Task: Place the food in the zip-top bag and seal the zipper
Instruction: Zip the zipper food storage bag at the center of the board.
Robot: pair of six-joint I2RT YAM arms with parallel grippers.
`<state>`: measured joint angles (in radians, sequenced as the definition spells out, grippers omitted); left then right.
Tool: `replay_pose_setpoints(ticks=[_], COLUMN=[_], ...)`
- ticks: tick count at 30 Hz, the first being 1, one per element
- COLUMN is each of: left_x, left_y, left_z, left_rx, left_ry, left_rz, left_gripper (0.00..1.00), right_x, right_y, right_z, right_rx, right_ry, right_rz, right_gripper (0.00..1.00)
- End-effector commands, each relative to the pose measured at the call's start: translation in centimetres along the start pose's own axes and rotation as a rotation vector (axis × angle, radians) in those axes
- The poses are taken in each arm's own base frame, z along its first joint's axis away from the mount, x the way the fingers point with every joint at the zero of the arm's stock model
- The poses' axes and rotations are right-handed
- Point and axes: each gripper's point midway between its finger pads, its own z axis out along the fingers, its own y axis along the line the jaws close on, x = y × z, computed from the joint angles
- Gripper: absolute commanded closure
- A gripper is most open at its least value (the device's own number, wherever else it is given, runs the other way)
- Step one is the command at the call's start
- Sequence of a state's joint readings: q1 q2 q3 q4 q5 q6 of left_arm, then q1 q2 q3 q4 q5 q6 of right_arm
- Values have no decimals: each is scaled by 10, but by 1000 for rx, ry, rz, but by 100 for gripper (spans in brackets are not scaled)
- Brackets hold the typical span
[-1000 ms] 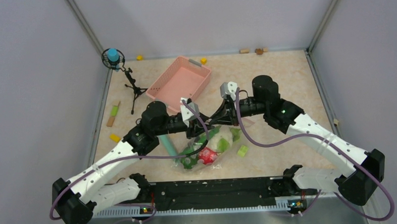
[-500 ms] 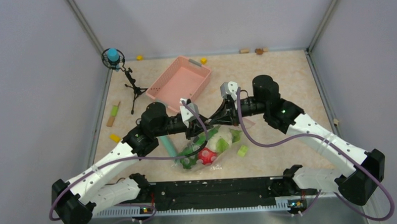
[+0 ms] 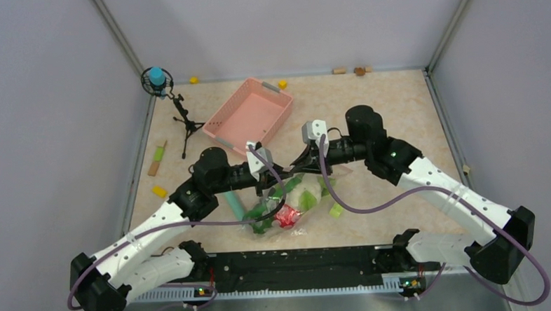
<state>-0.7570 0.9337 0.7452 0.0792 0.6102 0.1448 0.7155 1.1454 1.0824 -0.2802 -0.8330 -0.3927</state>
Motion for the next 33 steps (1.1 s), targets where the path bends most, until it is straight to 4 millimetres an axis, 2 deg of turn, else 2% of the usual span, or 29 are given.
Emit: replay_pose_setpoints(ticks=[1,5,12,17,33], left_x=[-27,-31,-35,-39,-38], left_y=[-7,-3,1,7,24], left_z=[-12,-16,-23,-31,-42], left_rx=[4,-40,-91,-154,-279], left_ry=[-98,-115,-134,-157,-161], left_rz=[68,65,69,67,49], left_gripper=[100,100,100,100,100], right_x=[-13,-8,-7,-4,3], right_y=[-35,-42,-44,-60,-83], right_z=[-19,-30,-45,-54,-68], right_rx=[188,261,332,440,588], right_ry=[59,105,123,149,202], right_rz=[-114,-129,-168,-149,-122], right_gripper=[100,100,100,100,100])
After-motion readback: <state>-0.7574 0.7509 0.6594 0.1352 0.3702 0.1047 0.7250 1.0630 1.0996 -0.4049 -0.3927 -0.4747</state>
